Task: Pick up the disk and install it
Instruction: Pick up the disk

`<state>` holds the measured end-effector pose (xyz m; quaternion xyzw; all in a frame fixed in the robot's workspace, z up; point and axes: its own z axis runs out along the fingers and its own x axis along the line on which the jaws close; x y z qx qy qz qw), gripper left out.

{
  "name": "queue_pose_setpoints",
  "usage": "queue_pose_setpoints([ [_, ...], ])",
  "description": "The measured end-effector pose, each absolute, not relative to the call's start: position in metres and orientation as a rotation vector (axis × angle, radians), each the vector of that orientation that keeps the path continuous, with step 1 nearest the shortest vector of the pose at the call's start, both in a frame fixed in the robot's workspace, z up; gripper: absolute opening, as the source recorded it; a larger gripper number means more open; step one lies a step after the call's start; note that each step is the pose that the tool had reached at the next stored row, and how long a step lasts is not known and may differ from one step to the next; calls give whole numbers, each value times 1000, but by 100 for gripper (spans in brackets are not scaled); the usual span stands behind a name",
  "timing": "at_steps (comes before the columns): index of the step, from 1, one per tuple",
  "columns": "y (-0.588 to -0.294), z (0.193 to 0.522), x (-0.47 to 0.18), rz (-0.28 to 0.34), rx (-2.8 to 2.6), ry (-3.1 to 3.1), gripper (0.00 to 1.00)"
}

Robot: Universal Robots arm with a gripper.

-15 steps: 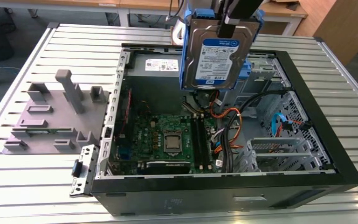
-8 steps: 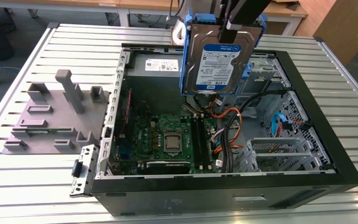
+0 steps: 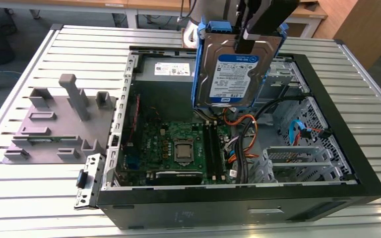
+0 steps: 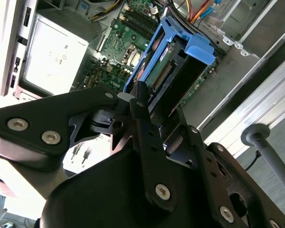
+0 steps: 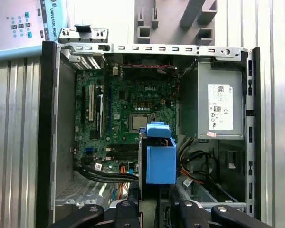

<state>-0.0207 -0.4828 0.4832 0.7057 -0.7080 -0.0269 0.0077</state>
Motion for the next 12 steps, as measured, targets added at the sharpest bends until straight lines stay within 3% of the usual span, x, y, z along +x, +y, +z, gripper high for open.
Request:
queue_pose_setpoints([
  [12,-498,483,-21,-84,2206,-2213,35],
])
